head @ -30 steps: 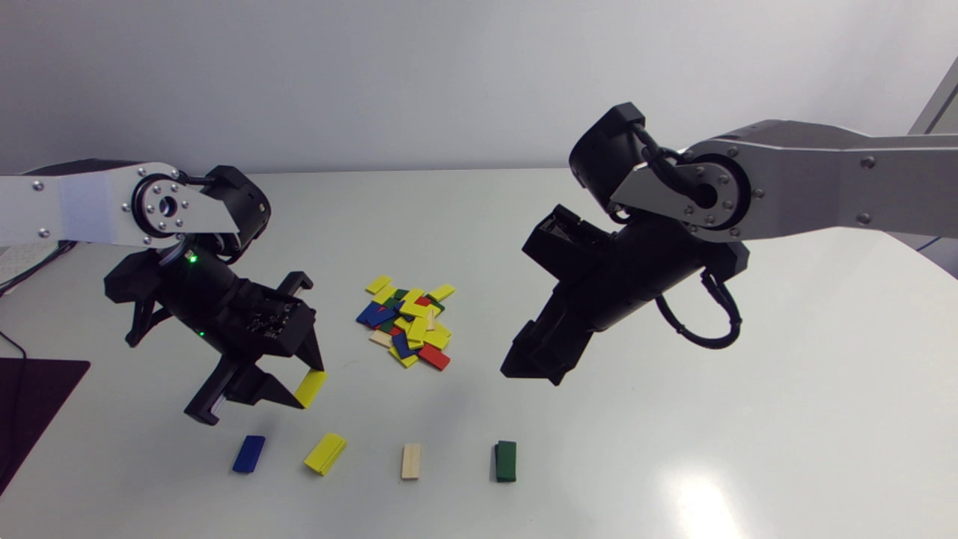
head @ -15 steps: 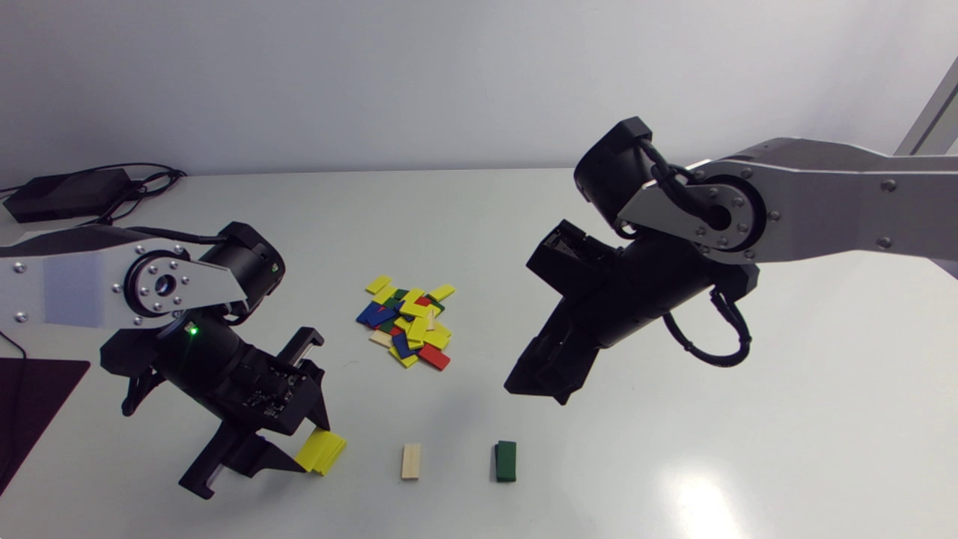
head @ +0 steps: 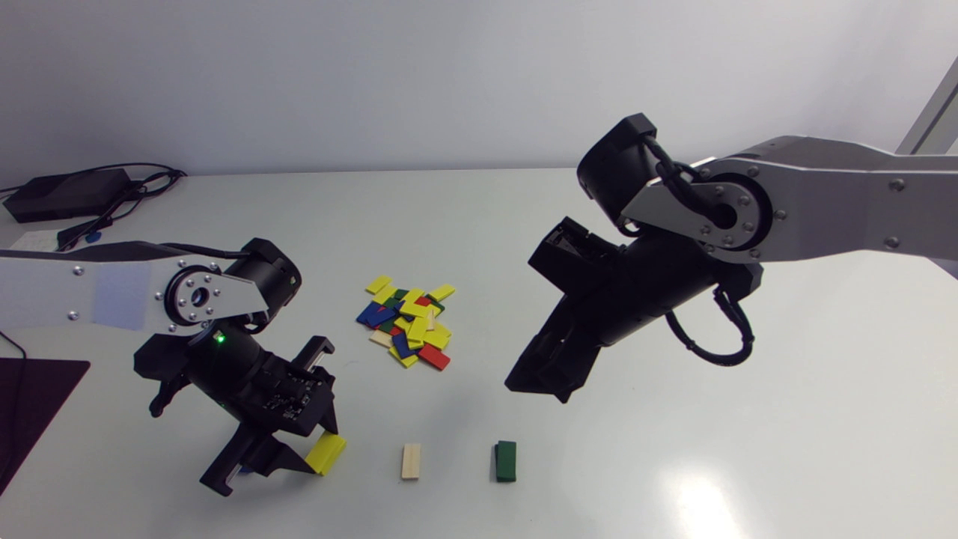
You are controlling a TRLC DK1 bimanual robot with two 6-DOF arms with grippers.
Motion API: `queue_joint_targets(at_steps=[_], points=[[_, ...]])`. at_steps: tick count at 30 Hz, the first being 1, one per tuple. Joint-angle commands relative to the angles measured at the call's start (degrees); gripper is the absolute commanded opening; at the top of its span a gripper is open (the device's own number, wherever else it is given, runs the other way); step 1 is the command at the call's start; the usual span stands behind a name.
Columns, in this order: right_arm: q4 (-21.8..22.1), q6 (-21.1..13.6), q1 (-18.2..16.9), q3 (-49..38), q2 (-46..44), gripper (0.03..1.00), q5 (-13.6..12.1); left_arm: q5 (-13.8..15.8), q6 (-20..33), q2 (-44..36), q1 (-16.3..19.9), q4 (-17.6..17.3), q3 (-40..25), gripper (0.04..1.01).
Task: Take domino bricks one by one from the mixed stack on the table and place each onto the existing stack of the same color.
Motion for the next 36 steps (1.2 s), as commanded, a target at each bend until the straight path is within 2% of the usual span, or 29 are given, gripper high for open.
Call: queue_joint_targets(at_steps=[1, 19, 36], points=[[0.2, 0.6, -0.4, -1.3, 0.1, 0.967, 0.1, -0.7, 2.1, 1.7, 0.4, 0.4, -0.3, 0.505], [0.5, -0.2, -1.4, -0.6, 1.6, 0.967, -0.1, -2.3, 3.9, 4.1, 0.8, -0.7, 3.9, 0.505], [0.8, -0.4, -1.8, -1.7, 1.1, 0.967, -0.4, -2.5, 3.7, 4.3, 0.3, -1.1, 2.7, 0.505]])
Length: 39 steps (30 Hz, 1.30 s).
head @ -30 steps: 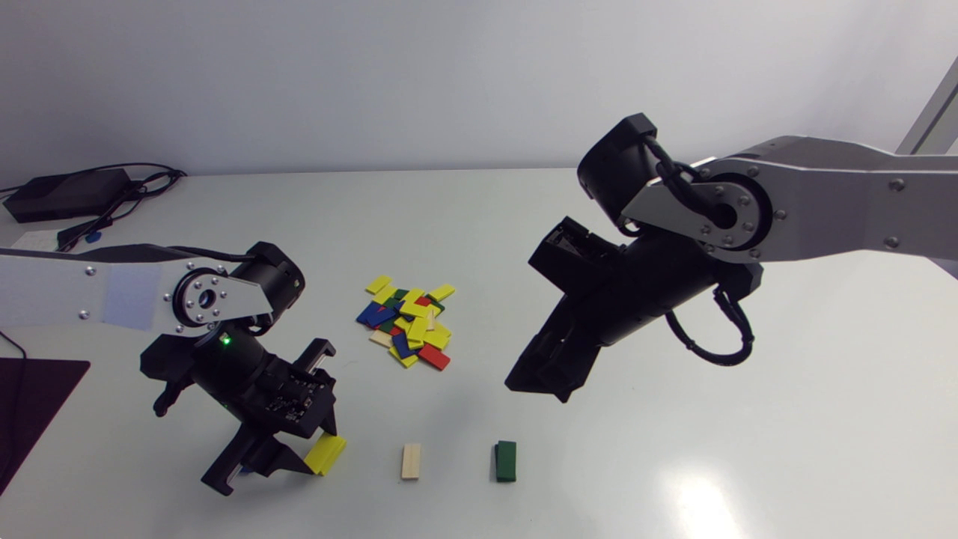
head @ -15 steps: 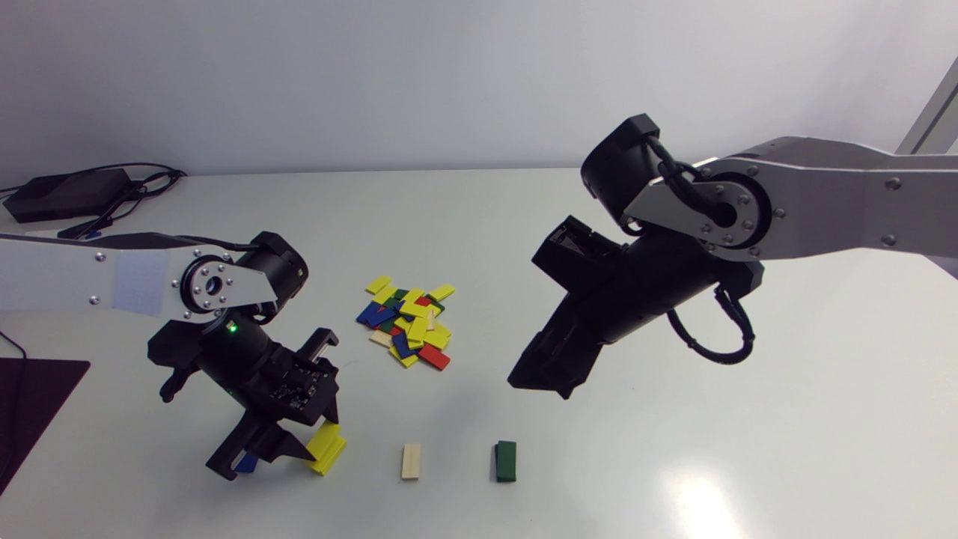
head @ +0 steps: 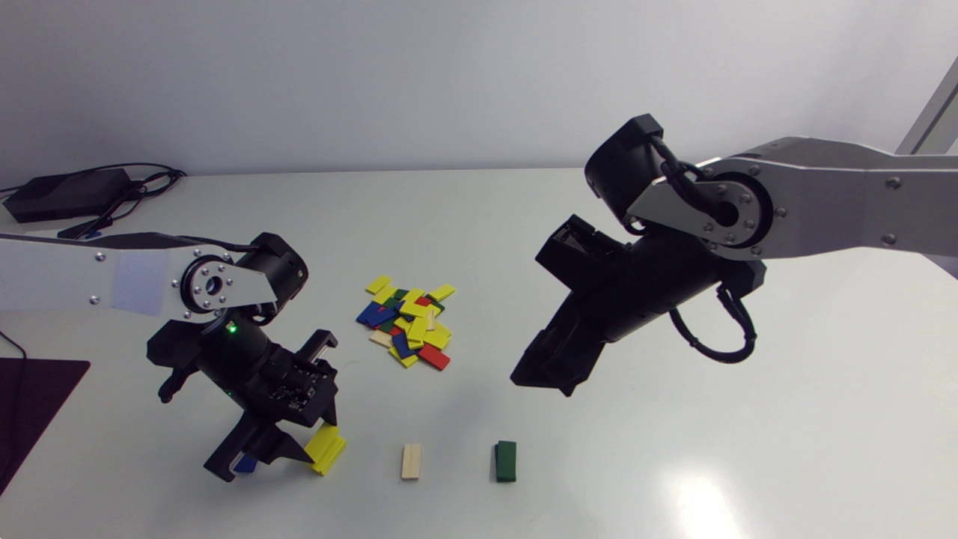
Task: Take domino bricks one by one from the mixed stack on the table and place each onto the existing stack of the same color.
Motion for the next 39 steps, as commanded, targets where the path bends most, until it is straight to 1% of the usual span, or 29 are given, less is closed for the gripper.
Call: queue_joint_targets(at_steps=[1, 16, 25, 30, 39], points=[[0.4, -0.3, -0.3, -1.7, 0.6, 0.966, -0.2, -0.2, 2.0, 1.4, -0.1, -0.6, -0.1, 0.505], [0.4, -0.2, -0.2, -1.9, 0.1, 0.967, -0.2, -0.2, 1.8, 1.2, -0.1, -0.3, -0.8, 0.505], [0.2, -0.4, -0.2, -1.7, 0.1, 0.967, -0.2, -0.2, 1.8, 0.4, -0.2, -0.9, -0.2, 0.505], [-0.1, -0.4, -0.2, -1.6, 0.0, 0.966, -0.2, -0.2, 1.7, -0.1, -0.1, -2.5, 1.3, 0.505], [-0.1, -0.4, -0.2, -1.9, -0.4, 0.967, -0.2, -0.2, 1.7, -0.2, -0.1, -2.3, 1.2, 0.505]])
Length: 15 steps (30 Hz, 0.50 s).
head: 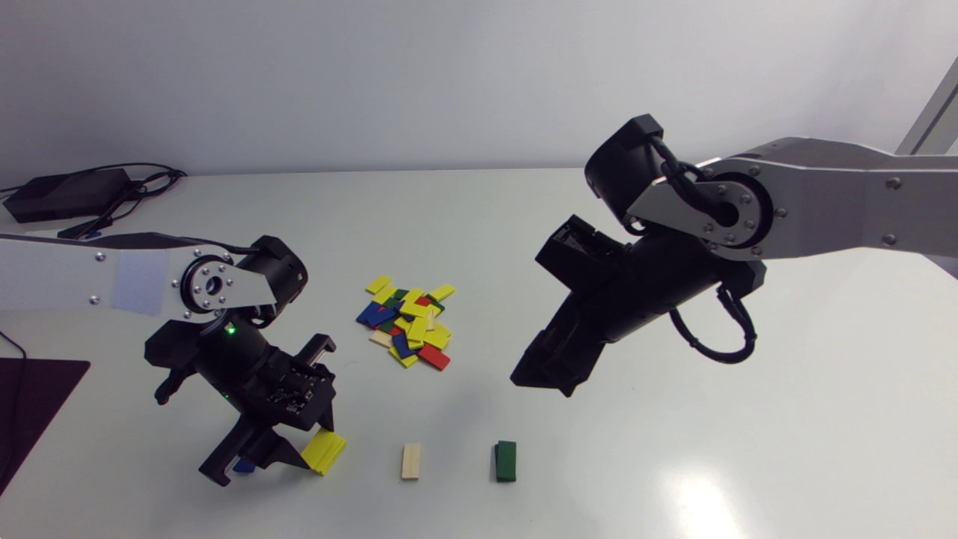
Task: Take domino bricks one by one from the mixed stack on the table and place each onto the existing stack of the same color.
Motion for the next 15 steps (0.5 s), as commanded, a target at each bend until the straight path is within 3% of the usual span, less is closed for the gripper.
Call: queue_joint_targets(at_steps=[1, 15], points=[[-0.1, -0.4, -0.2, -1.9, -0.5, 0.966, -0.3, -0.2, 1.6, -0.2, -0.1, -0.3, 1.1, 0.505], [-0.1, -0.3, 0.2, -2.1, -0.8, 0.967, -0.3, -0.2, 1.4, -0.6, 0.1, 2.6, -1.2, 0.505]])
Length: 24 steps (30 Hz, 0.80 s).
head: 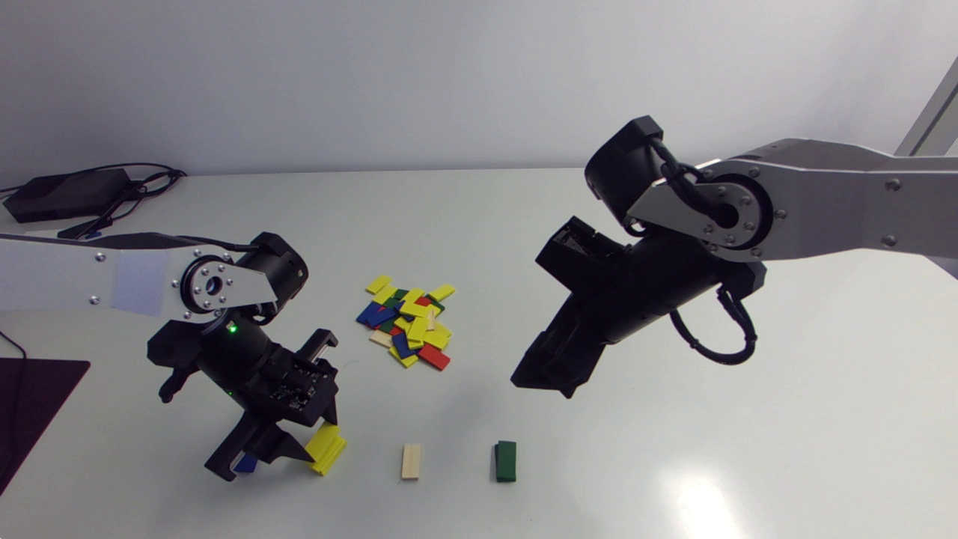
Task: Take domino bricks one by one from the mixed stack on the table and place each onto the existing stack of the same color.
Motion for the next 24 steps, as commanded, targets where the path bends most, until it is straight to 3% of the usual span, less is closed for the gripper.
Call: queue_joint_targets(at_steps=[1, 24], points=[[-0.1, -0.4, 0.2, -2.0, -0.7, 0.966, -0.2, -0.2, 1.4, -0.6, 0.1, 0.5, -1.3, 0.505], [0.3, -0.3, 0.4, -2.5, -0.8, 0.966, -0.2, -0.2, 1.4, -0.6, 0.2, 2.3, -3.6, 0.505]])
